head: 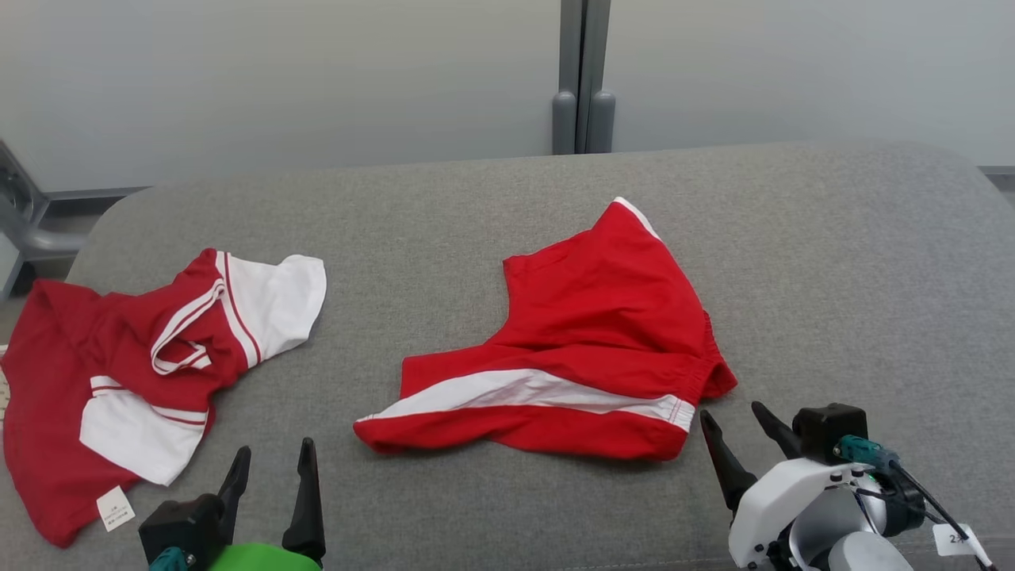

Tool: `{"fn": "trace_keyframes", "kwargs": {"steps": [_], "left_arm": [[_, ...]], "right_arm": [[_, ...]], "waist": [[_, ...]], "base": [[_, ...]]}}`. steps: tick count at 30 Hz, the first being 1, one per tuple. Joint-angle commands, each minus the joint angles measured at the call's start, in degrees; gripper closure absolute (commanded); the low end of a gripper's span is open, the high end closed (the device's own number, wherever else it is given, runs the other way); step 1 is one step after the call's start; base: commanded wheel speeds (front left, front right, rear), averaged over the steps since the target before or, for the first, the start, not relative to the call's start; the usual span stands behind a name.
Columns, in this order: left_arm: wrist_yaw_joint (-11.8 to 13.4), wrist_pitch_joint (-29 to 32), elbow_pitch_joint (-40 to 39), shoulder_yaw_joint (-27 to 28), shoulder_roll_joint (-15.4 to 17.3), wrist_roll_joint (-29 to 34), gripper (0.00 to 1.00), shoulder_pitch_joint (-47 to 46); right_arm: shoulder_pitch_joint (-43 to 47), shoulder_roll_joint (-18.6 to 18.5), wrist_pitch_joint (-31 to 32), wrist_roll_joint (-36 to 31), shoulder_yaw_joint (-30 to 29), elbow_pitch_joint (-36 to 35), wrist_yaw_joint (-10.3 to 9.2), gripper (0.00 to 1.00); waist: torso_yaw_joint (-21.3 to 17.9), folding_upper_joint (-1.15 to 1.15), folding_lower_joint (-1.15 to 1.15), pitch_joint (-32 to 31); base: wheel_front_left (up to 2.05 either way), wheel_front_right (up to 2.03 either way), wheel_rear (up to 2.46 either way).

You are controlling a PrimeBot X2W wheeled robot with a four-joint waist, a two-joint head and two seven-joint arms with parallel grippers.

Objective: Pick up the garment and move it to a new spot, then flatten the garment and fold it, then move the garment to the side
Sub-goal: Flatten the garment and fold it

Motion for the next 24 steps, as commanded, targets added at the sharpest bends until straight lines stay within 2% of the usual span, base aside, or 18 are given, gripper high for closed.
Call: {"fn": "trace_keyframes", "kwargs": {"steps": [1, 9, 17, 19, 20, 21, 24], "left_arm": [[-0.1, 0.0, 0.0, -0.2, 0.1, 0.4, 0.00, -1.1], [-0.4, 0.4, 0.3, -1.3, 0.5, 0.7, 0.00, -2.4], [-0.3, 0.4, 0.5, -1.5, 0.9, 0.6, 0.00, -3.2], [-0.3, 0.4, 0.6, -1.5, 1.0, 0.6, 0.00, -3.2], [-0.2, 0.3, 0.6, -1.5, 1.1, 0.6, 0.00, -3.3], [-0.2, 0.3, 0.7, -1.4, 1.2, 0.5, 0.00, -3.3], [-0.1, 0.1, 0.8, -1.3, 1.3, 0.3, 0.00, -3.4]], "right_arm": [[-1.3, -0.3, 0.3, 0.8, 0.4, 1.6, -0.06, 0.00], [-6.9, -0.1, -1.3, 5.3, 2.6, 13.7, -0.06, 0.00], [-11.5, -0.1, -5.2, 8.6, 5.5, 20.8, -0.06, 0.00], [-12.3, -0.2, -5.8, 9.2, 6.2, 21.9, -0.06, 0.20], [-12.6, -0.3, -6.0, 9.6, 6.6, 22.4, -0.06, 0.45], [-13.0, -0.3, -6.5, 9.9, 7.0, 22.7, -0.06, 0.54], [-14.0, -1.0, -7.7, 10.1, 8.1, 23.7, -0.06, 0.71]], "waist": [[1.0, 0.00, 0.00, 1.0], [4.2, 0.00, 0.00, 3.1], [6.4, 0.00, 0.00, 4.5], [6.6, 0.00, 0.00, 4.6], [6.7, 0.00, 0.00, 4.7], [6.8, 0.00, 0.00, 4.7], [6.8, 0.00, 0.00, 4.7]], "base": [[0.00, 0.00, 0.00], [0.00, 0.00, 0.00], [0.00, 0.00, 0.00], [0.00, 0.00, 0.00], [0.00, 0.00, 0.00], [0.00, 0.00, 0.00], [0.00, 0.00, 0.00]]}}
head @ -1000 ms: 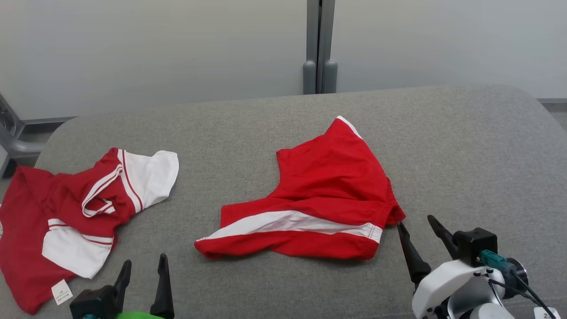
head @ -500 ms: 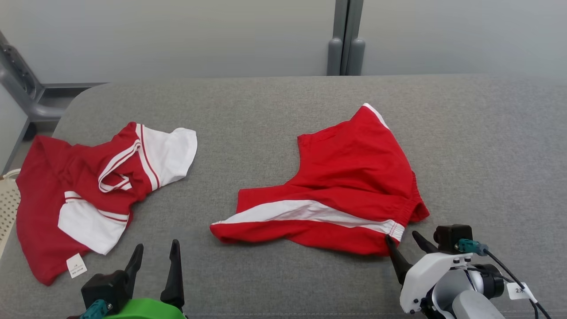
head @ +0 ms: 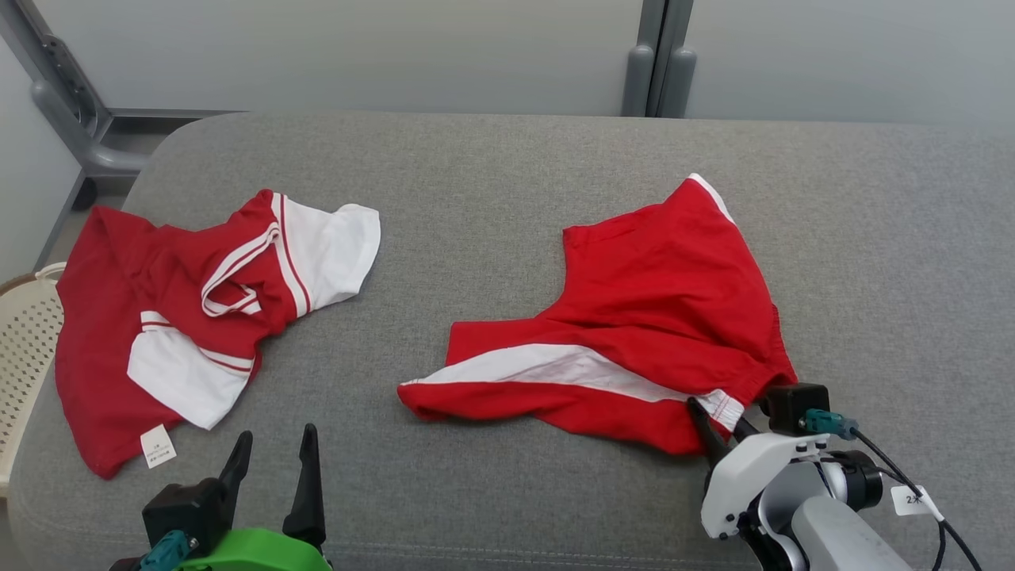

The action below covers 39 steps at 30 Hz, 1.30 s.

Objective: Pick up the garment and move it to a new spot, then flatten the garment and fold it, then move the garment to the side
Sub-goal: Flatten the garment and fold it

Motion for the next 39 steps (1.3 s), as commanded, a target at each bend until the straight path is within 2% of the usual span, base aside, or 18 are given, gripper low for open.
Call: {"fn": "trace_keyframes", "kwargs": {"steps": [1, 2, 3, 4, 13, 25, 31, 39], "left_arm": [[0.3, -0.4, 0.1, 0.1, 0.3, -0.1, 0.00, -0.7], [0.3, -0.4, 0.2, 0.2, 0.4, -0.2, 0.00, -0.7], [0.2, -0.5, 0.3, 0.2, 0.4, -0.4, 0.00, -0.6], [-0.1, -0.5, 0.4, 0.1, 0.4, -0.5, 0.00, -0.8], [-3.6, 1.4, 5.7, -1.4, -1.7, -4.8, 0.00, -6.5], [-7.2, 4.9, 23.4, -3.8, -4.8, -10.9, 0.00, -16.3], [-7.1, 6.6, 29.8, -5.9, -5.8, -12.2, 0.00, -18.8], [-5.5, 9.0, 31.6, -7.1, -6.1, -14.6, 0.00, -20.0]], "right_arm": [[-0.9, -0.5, -0.9, 0.4, 0.3, 0.3, -0.06, 0.73], [-1.1, -0.5, -1.4, 0.4, 0.6, 0.4, -0.06, 0.76], [-1.3, -0.6, -1.9, 0.5, 0.7, 0.3, -0.06, 0.83], [-1.5, -0.8, -2.2, 0.4, 0.9, 0.1, -0.06, 1.00], [-1.0, -3.5, -1.2, -1.6, 4.8, -1.9, -0.06, 1.00], [-0.6, -7.9, 0.4, -2.0, 9.6, -3.1, -0.07, 1.00], [-1.9, -8.6, -0.5, -1.4, 11.1, -2.3, -0.06, 1.00], [-3.2, -8.1, -1.6, -0.9, 11.9, -1.3, -0.06, 1.00]], "waist": [[-0.1, 0.00, 0.00, 0.0], [-0.3, 0.00, 0.00, -0.1], [-0.5, 0.00, 0.00, -0.2], [-0.8, 0.00, 0.00, -0.2], [-3.3, 0.00, 0.00, -0.1], [-7.5, 0.00, 0.00, 2.0], [-8.2, 0.00, 0.00, 3.5], [-8.6, 0.00, 0.00, 4.7]], "base": [[0.00, 0.00, 0.00], [0.00, 0.00, 0.00], [0.00, 0.00, 0.00], [0.00, 0.00, 0.00], [0.00, 0.00, 0.00], [0.00, 0.00, 0.00], [0.00, 0.00, 0.00], [0.00, 0.00, 0.00]]}}
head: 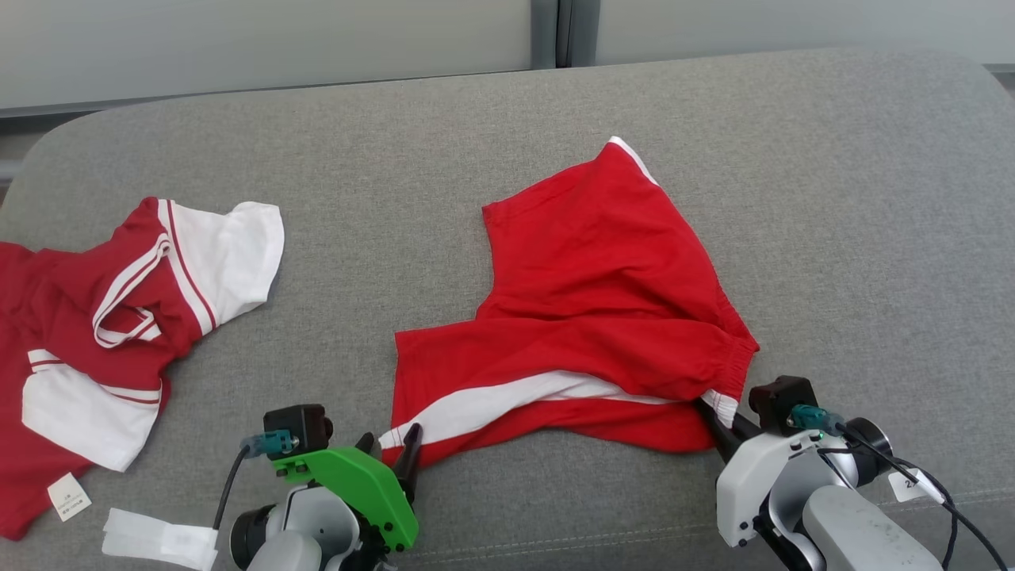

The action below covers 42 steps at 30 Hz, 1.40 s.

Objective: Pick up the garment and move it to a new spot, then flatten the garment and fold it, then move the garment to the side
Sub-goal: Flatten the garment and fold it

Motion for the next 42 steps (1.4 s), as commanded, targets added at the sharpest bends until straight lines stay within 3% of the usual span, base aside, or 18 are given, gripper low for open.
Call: {"fn": "trace_keyframes", "kwargs": {"steps": [1, 9, 15, 21, 24, 29, 35, 38, 40, 41, 42], "left_arm": [[0.4, 1.2, -0.8, -0.2, 0.1, -1.3, 0.00, -0.6], [2.7, 7.3, -9.2, -1.3, 1.2, -2.4, 0.00, 2.6], [6.7, 12.1, -16.0, -2.4, 3.5, -0.4, 0.00, 5.6], [7.6, 15.1, -19.7, -2.9, 3.5, -1.7, 0.00, 7.1], [7.4, 15.8, -20.8, -2.8, 2.8, -3.3, 0.08, 7.1], [7.8, 15.5, -19.9, -1.4, 1.5, -6.7, 0.13, 5.6], [8.9, 14.5, -16.1, 1.1, 0.3, -12.5, 0.34, 3.3], [9.1, 13.4, -13.8, 1.1, 0.0, -14.1, 0.55, 1.9], [9.0, 12.5, -12.5, 0.8, 0.0, -14.4, 0.78, 1.2], [8.8, 12.0, -12.1, 0.8, 0.0, -14.8, 0.96, 0.8], [8.7, 11.2, -11.8, 0.9, -0.1, -14.9, 1.00, 0.4]], "right_arm": [[-0.6, 0.1, -0.6, 0.3, 0.2, 0.5, -0.06, 1.00], [-1.0, 0.4, -1.9, 0.7, 0.1, 1.9, -0.07, 1.00], [-1.2, 0.6, -2.4, 0.8, 0.0, 2.8, -0.07, 1.00], [-1.5, 0.8, -2.6, 1.0, 0.2, 3.1, -0.07, 1.00], [-2.0, 1.0, -2.8, 1.2, 0.4, 3.3, -0.07, 1.00], [-2.5, 1.3, -3.2, 1.2, 0.9, 3.7, -0.07, 1.00], [-3.4, 1.7, -3.8, 1.2, 1.4, 4.0, -0.07, 1.00], [-3.6, 1.8, -4.0, 1.2, 1.7, 4.1, -0.07, 1.00], [-3.7, 1.8, -4.3, 1.3, 1.8, 4.1, -0.07, 1.00], [-3.8, 1.8, -4.5, 1.3, 1.8, 4.1, -0.07, 1.00], [-3.9, 1.7, -4.7, 1.3, 1.7, 4.2, -0.07, 1.00]], "waist": [[-0.1, 0.00, 0.00, 0.2], [-0.2, 0.00, 0.00, 0.4], [-0.3, 0.00, 0.00, 0.4], [-0.5, 0.00, 0.00, 0.6], [-0.7, 0.00, 0.00, 0.7], [-1.4, 0.00, 0.00, 1.0], [-2.3, 0.00, 0.00, 1.3], [-2.6, 0.00, 0.00, 1.5], [-2.8, 0.00, 0.00, 1.6], [-2.9, 0.00, 0.00, 1.6], [-2.9, 0.00, 0.00, 1.6]], "base": [[0.00, 0.00, 0.00], [0.00, 0.00, 0.00], [0.00, 0.00, 0.00], [0.00, 0.00, 0.00], [0.00, 0.00, 0.00], [0.00, 0.00, 0.00], [0.00, 0.00, 0.00], [0.00, 0.00, 0.00], [0.00, 0.00, 0.00], [0.00, 0.00, 0.00], [0.00, 0.00, 0.00]]}}
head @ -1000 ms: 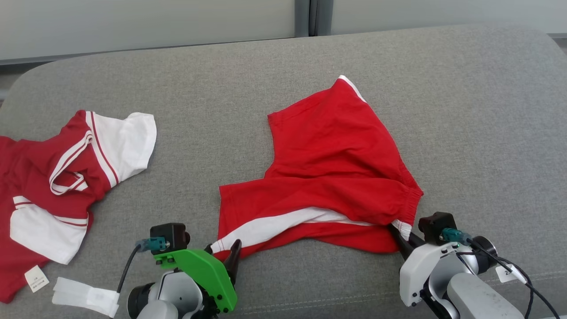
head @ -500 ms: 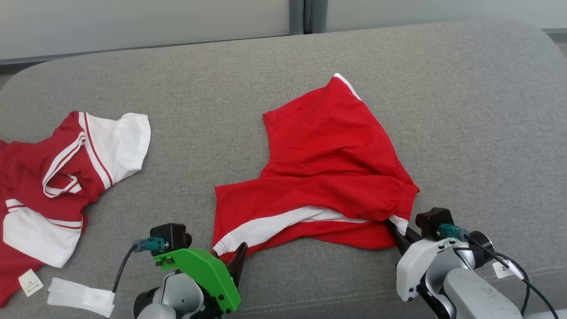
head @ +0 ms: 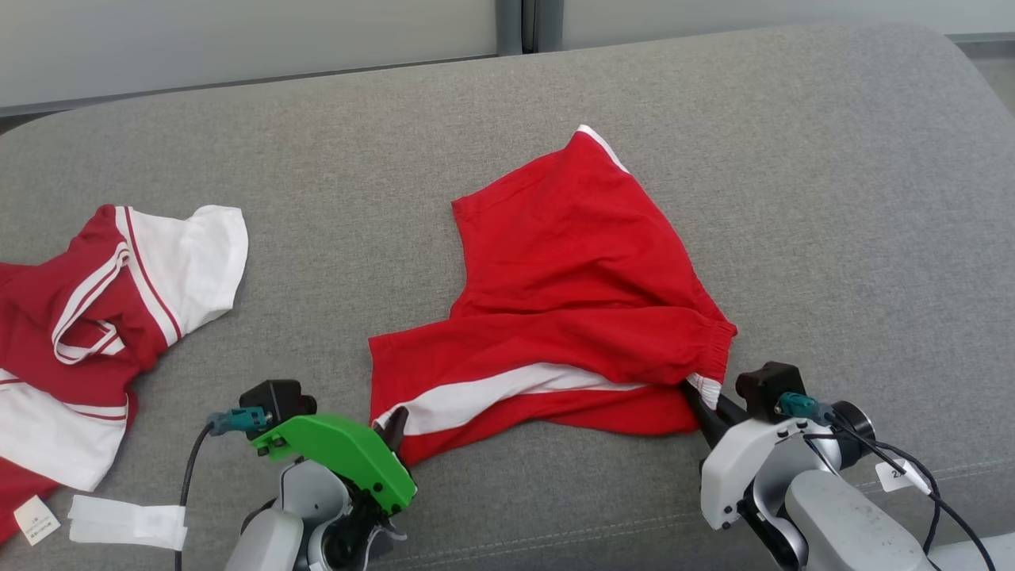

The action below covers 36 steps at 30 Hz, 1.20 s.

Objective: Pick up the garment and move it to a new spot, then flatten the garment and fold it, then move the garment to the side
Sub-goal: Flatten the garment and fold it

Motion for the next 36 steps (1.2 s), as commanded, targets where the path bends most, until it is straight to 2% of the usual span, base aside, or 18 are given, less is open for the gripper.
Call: {"fn": "trace_keyframes", "kwargs": {"steps": [1, 7, 10, 18, 23, 28, 32, 36], "left_arm": [[-0.2, -2.2, 0.7, 0.5, 0.1, -0.4, 1.00, -1.5], [-1.9, -8.2, 0.8, 1.0, 0.0, 0.6, 1.00, -2.4], [-2.6, -12.6, 0.2, 0.9, 0.9, 2.9, 1.00, -3.0], [-6.1, -20.2, -3.6, 1.2, 1.2, 4.8, 1.00, -5.2], [-7.0, -20.9, -6.4, 1.1, 2.0, 5.7, 1.00, -8.4], [-7.4, -18.1, -7.9, 1.4, 4.1, 6.5, 1.00, -15.3], [-7.6, -15.7, -6.6, 2.2, 5.7, 7.0, 1.00, -23.9], [-7.1, -14.1, -2.2, 3.6, 5.3, 6.0, 1.00, -33.6]], "right_arm": [[-0.8, -0.4, -0.7, 0.6, -0.1, 0.1, -0.08, 1.00], [-1.4, -0.6, -1.5, 1.2, -0.6, -1.4, -0.07, 1.00], [-2.2, -1.0, -1.3, 1.7, -0.9, -3.0, -0.07, 1.00], [-6.9, -4.1, 1.6, 0.4, -2.2, -9.7, -0.07, 1.00], [-10.3, -5.5, 4.9, -0.1, -1.9, -14.0, -0.07, 1.00], [-16.8, -7.6, 8.9, 0.1, -0.2, -17.8, -0.07, 1.00], [-24.2, -8.1, 11.4, 1.1, 1.1, -17.8, -0.08, 1.00], [-32.7, -7.9, 13.7, 2.9, 4.7, -14.6, -0.09, 1.00]], "waist": [[0.0, 0.00, 0.00, -0.1], [0.5, 0.00, 0.00, -1.0], [0.8, 0.00, 0.00, -1.9], [1.3, 0.00, 0.00, -4.9], [1.2, 0.00, 0.00, -6.2], [1.3, 0.00, 0.00, -7.1], [1.5, 0.00, 0.00, -6.3], [2.0, 0.00, 0.00, -3.9]], "base": [[0.00, 0.00, 0.00], [0.00, 0.00, 0.00], [0.00, 0.00, 0.00], [0.00, 0.00, 0.00], [0.00, 0.00, 0.00], [0.00, 0.00, 0.00], [0.00, 0.00, 0.00], [0.00, 0.00, 0.00]]}}
